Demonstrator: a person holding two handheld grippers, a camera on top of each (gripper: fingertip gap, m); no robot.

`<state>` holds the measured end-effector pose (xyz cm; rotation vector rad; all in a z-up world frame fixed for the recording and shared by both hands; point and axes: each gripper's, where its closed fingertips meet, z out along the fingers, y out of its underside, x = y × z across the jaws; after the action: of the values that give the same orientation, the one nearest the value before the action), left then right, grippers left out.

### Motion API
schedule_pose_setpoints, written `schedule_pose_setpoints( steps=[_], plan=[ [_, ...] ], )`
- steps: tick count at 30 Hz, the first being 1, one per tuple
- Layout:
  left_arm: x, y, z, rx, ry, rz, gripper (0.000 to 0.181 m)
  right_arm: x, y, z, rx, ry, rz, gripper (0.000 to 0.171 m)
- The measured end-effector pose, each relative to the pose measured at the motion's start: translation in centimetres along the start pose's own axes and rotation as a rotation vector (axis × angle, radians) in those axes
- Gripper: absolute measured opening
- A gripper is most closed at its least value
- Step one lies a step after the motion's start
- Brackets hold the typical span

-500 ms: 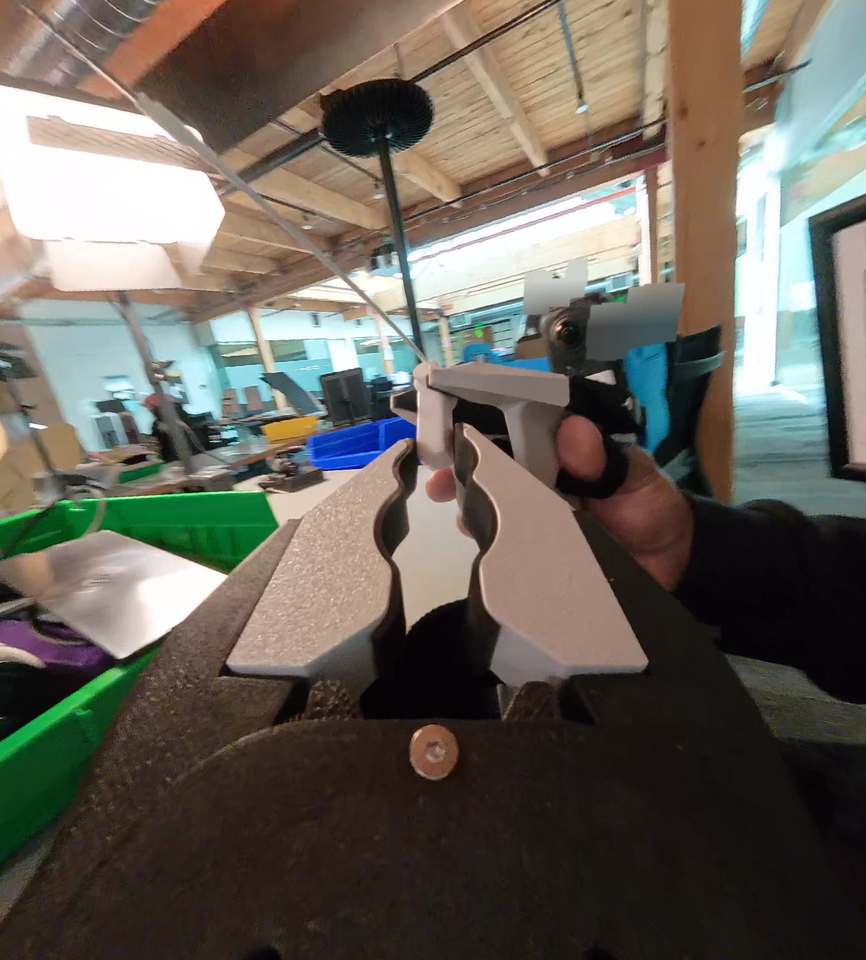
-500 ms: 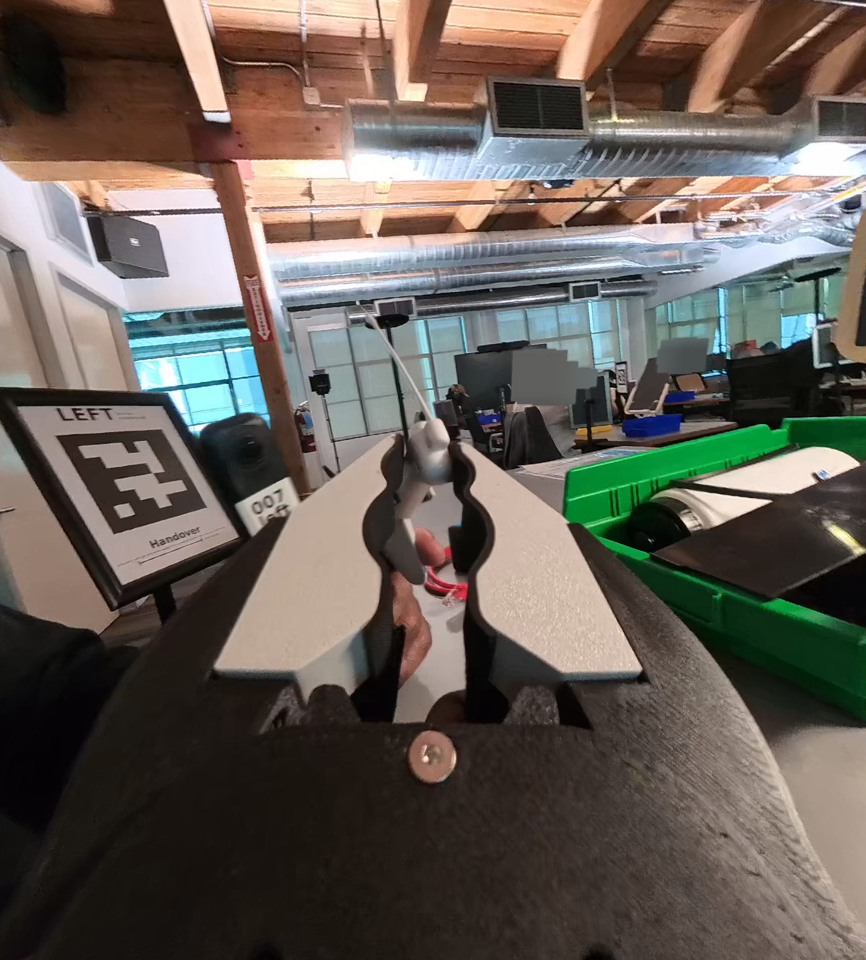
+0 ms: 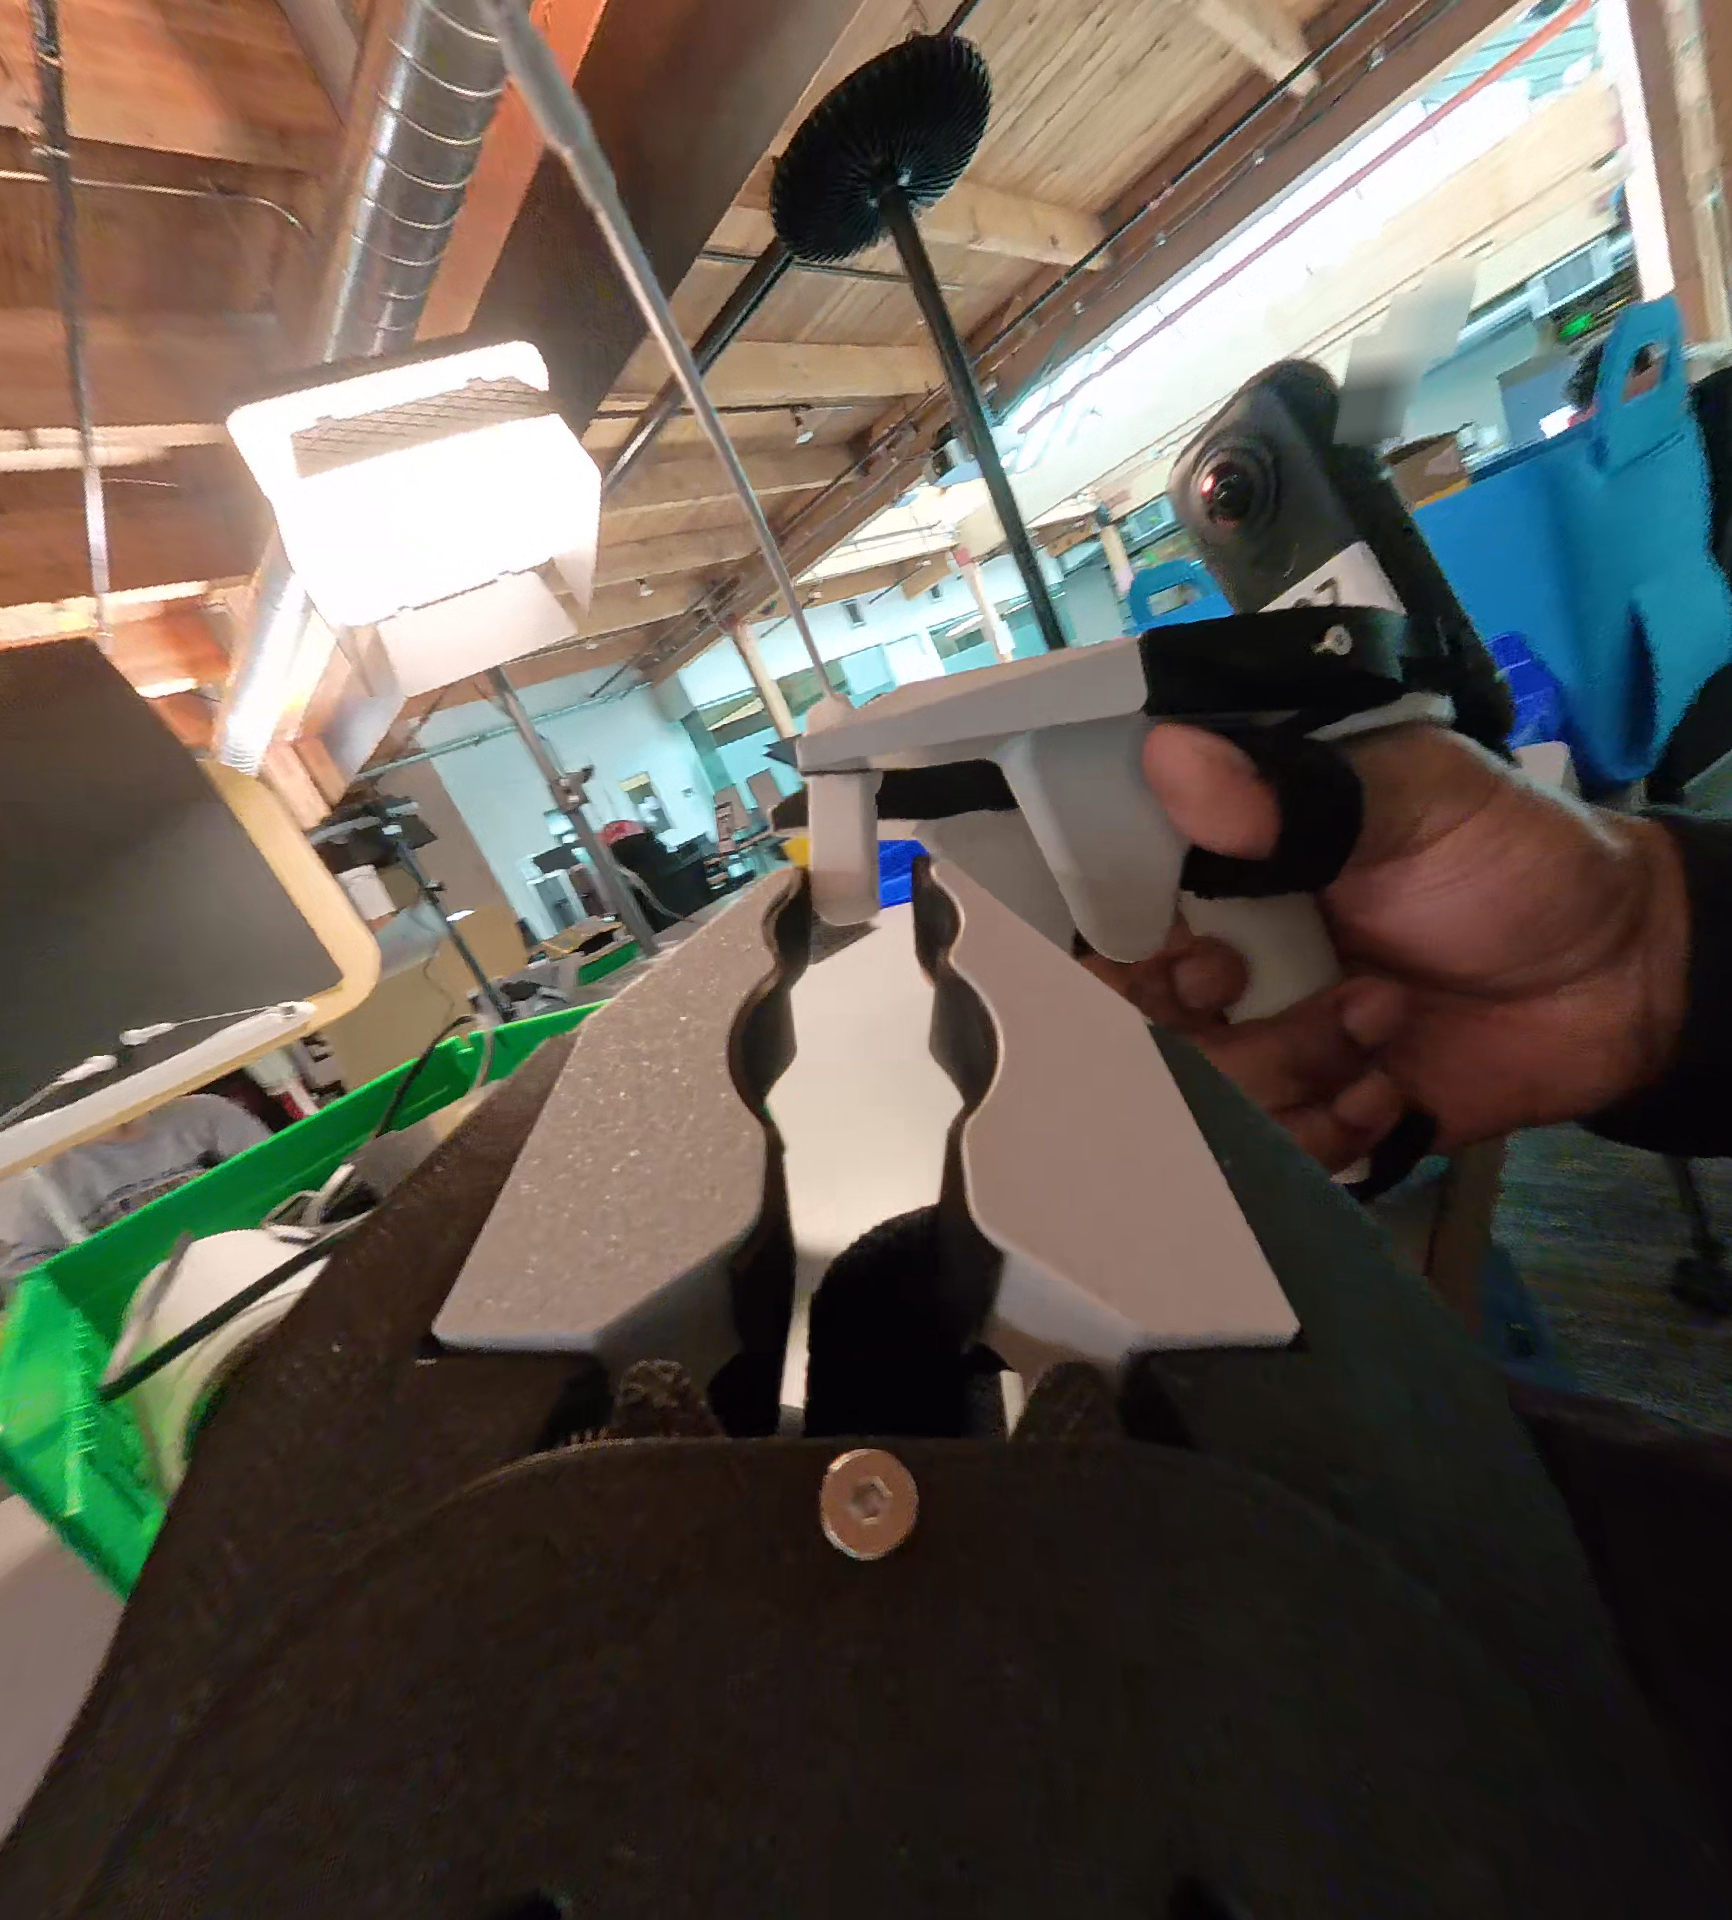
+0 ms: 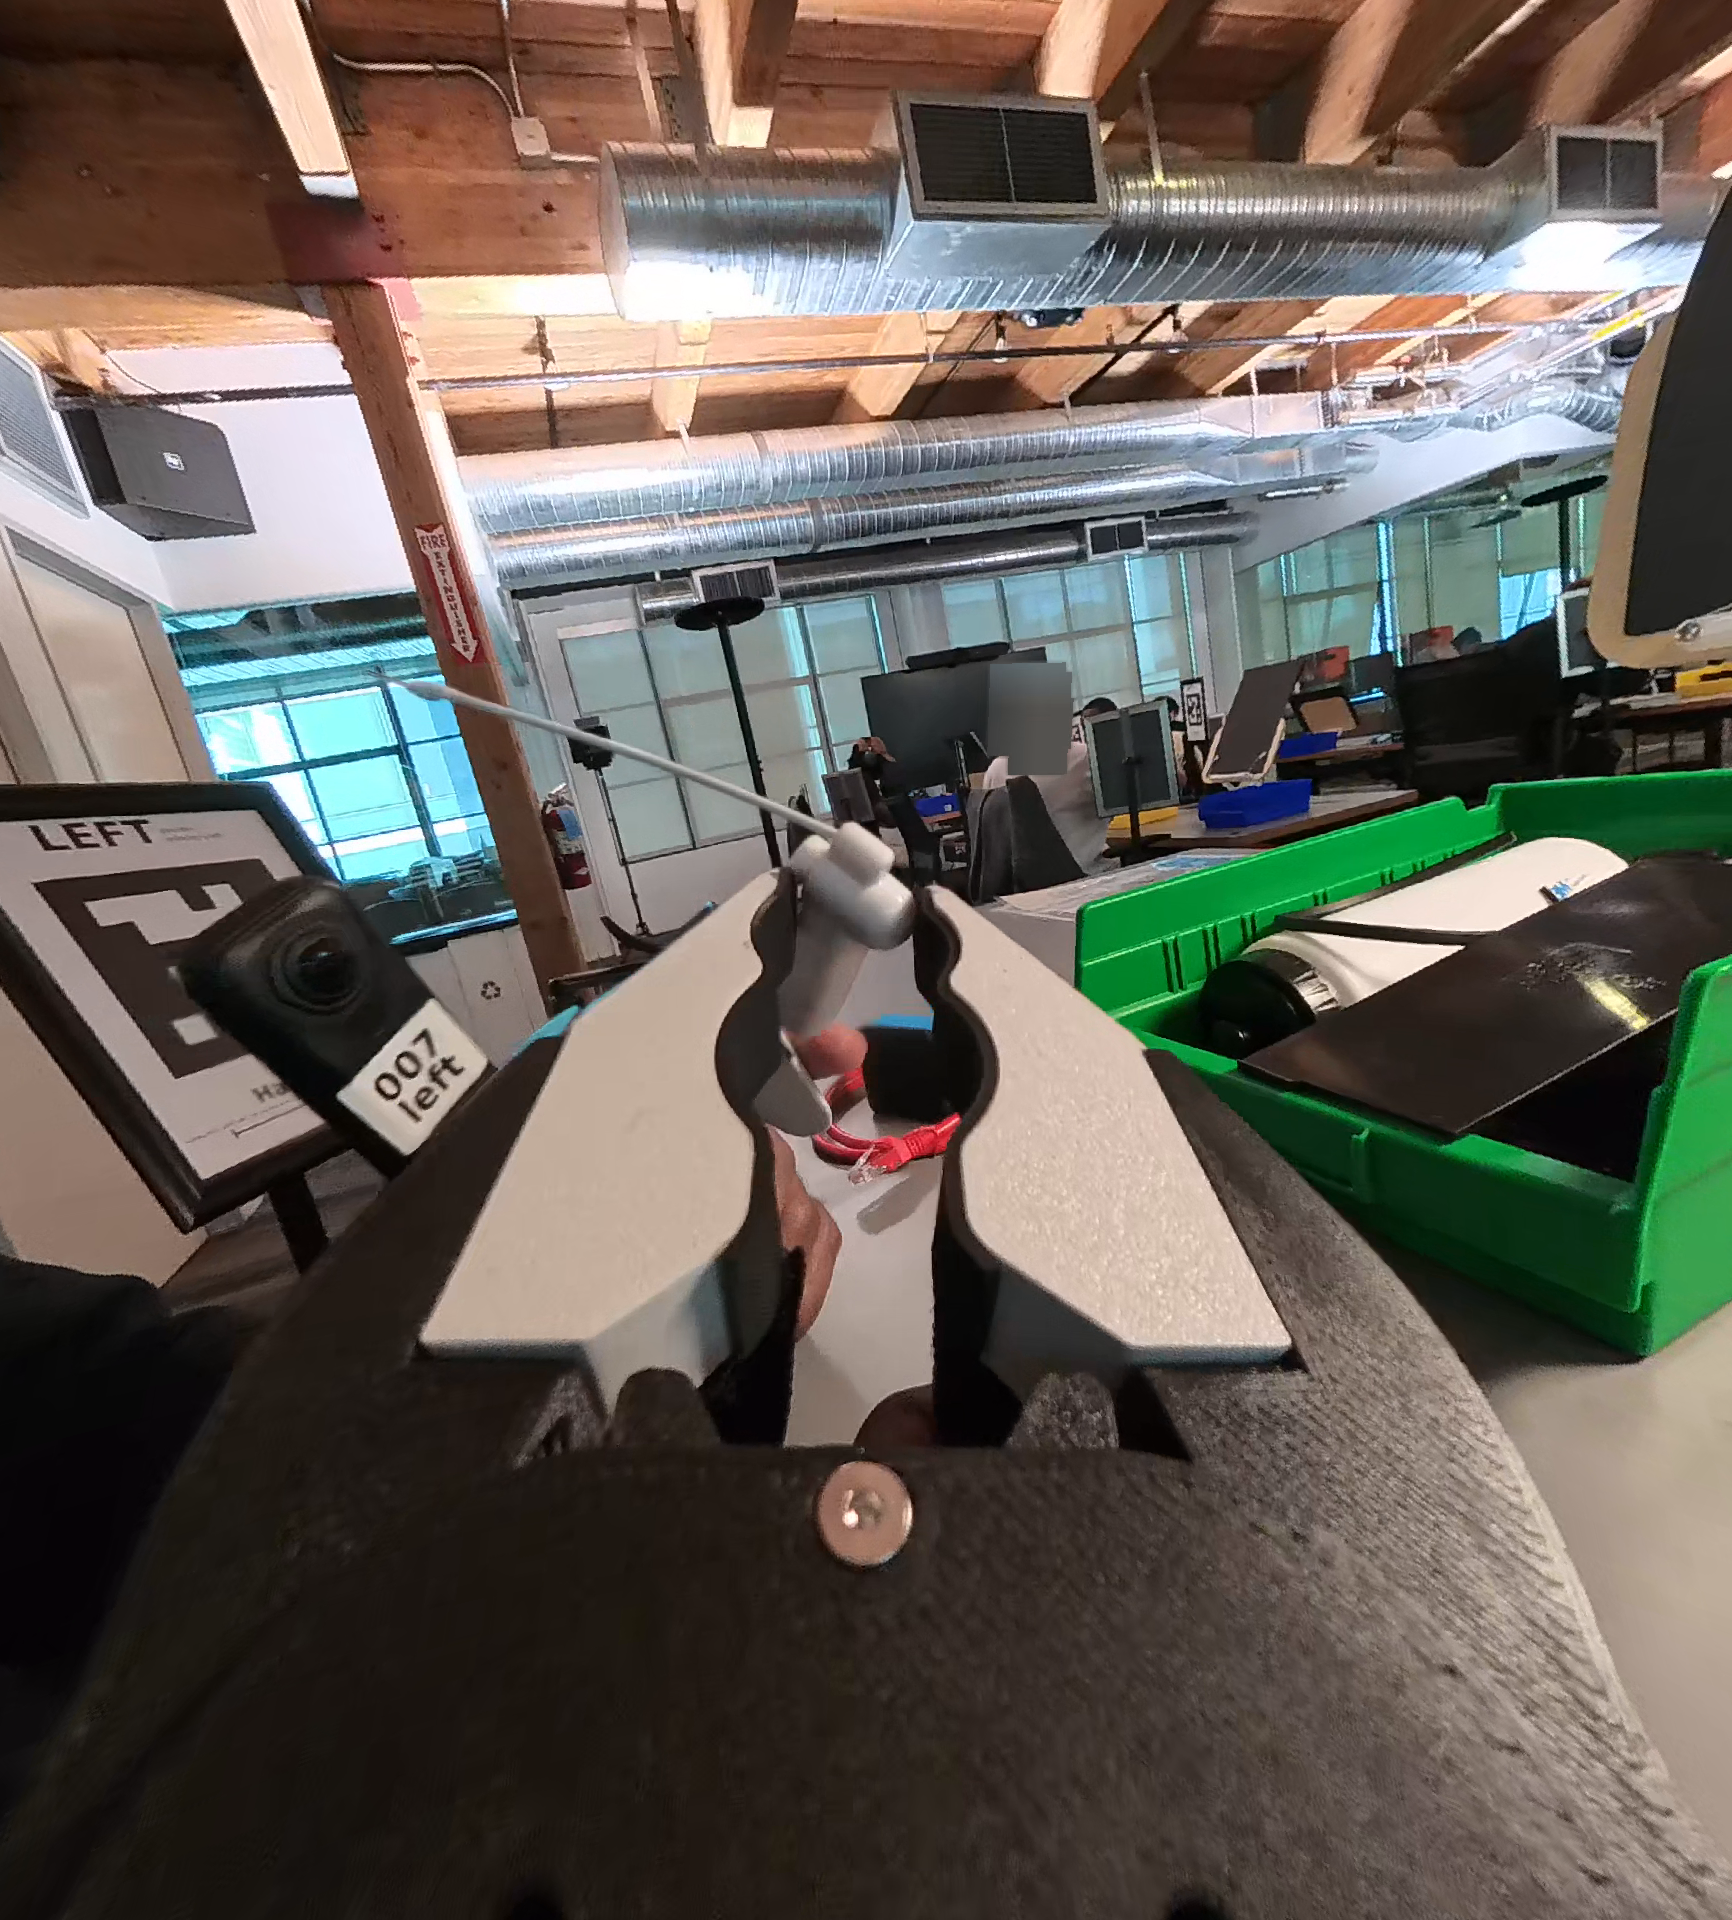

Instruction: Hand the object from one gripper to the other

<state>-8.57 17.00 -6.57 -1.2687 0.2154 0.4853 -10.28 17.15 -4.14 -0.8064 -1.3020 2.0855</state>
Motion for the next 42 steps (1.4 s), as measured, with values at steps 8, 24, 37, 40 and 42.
schedule_pose_setpoints(
  steps=[8, 24, 37, 40, 42],
  plan=[
    [0.1, -1.1, -0.7, 0.053, 0.201, -0.336, 0.030, -1.2, 0.0, -0.1, 0.023, -0.088, -0.025, 0.023],
    [-0.1, -0.4, -0.6, 0.023, 0.033, -0.056, 0.014, -1.4, 1.1, 0.5, -0.049, -0.066, -0.012, 0.025],
    [-0.5, -1.9, -1.9, 0.090, 0.355, -0.626, 0.027, -2.5, 0.2, -0.1, 0.026, -0.153, -0.052, 0.021],
    [-0.1, -1.8, -1.9, 0.064, 0.417, -0.710, 0.027, -3.1, 0.2, -0.1, 0.033, -0.185, -0.056, 0.022],
    [0.2, -1.9, -1.9, 0.059, 0.429, -0.713, 0.027, -3.5, 0.3, -0.2, 0.035, -0.209, -0.058, 0.021]
  ],
)
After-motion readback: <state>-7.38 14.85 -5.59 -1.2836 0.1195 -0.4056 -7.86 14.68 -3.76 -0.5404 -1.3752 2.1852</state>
